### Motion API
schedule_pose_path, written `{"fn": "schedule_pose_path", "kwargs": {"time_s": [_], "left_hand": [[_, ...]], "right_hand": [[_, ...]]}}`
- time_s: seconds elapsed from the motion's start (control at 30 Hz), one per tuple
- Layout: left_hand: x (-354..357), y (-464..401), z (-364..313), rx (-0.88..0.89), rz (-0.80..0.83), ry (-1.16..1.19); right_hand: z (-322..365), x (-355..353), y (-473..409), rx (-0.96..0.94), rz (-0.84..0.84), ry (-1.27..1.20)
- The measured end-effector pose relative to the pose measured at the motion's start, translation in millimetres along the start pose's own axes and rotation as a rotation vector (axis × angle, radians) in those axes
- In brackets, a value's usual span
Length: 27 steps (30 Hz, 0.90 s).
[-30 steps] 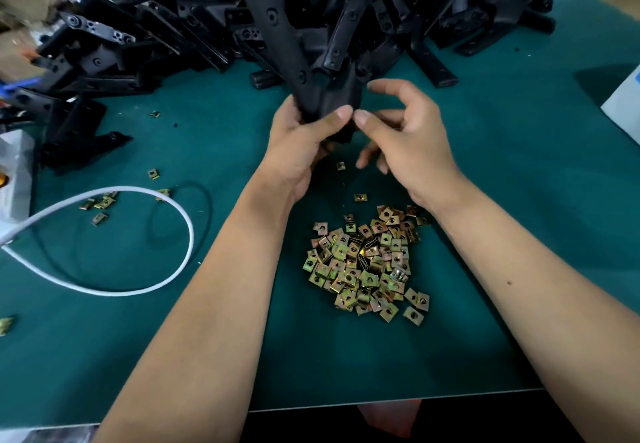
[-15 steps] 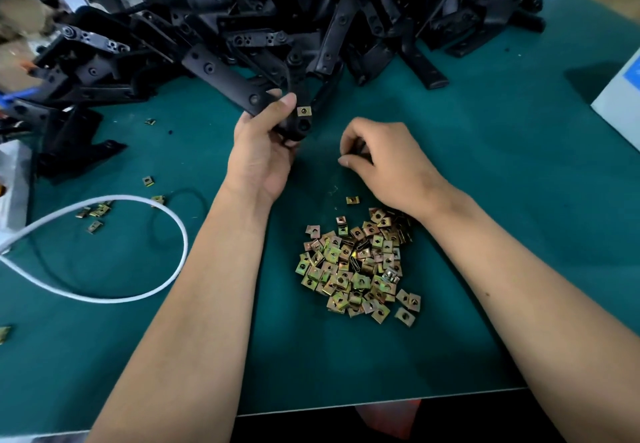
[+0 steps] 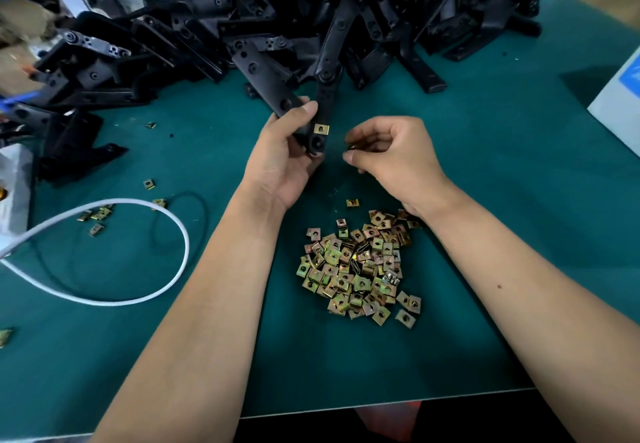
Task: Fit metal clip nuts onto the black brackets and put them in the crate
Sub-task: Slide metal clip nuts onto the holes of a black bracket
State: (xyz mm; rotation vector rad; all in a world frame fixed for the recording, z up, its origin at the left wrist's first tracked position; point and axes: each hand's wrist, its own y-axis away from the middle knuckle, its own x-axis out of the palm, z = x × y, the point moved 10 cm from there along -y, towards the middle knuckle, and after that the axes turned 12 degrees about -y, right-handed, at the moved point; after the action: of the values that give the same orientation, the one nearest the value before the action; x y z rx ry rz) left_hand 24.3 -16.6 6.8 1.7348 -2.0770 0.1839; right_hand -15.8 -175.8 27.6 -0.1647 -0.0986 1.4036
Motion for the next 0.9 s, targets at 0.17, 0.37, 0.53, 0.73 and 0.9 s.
{"fn": "schedule_pose_path", "kwargs": {"time_s": [0.17, 0.37, 0.53, 0.73, 0.9], "left_hand": [[5.0, -0.6, -1.7, 0.026, 0.042, 0.019], [3.9, -1.4, -1.0, 0.035, 0.046, -0.091], [6.0, -0.2, -1.7, 0.03, 0.072, -0.129], [10.2, 0.6, -1.3, 0.042, 0.097, -0.161], [9.5, 1.0, -1.3, 0.037, 0.09, -0.149]], "right_hand": [[-5.4, -13.8, -3.0, 0.011, -0.112, 0.035], [0.9, -11.5, -0.8, 0.035, -0.109, -0.344], [3.5, -8.4, 0.3, 0.076, -0.081, -0.487], [4.1, -7.8, 1.2, 0.086, -0.088, -0.512], [6.4, -8.4, 1.4, 0.063, -0.078, -0.512]]}}
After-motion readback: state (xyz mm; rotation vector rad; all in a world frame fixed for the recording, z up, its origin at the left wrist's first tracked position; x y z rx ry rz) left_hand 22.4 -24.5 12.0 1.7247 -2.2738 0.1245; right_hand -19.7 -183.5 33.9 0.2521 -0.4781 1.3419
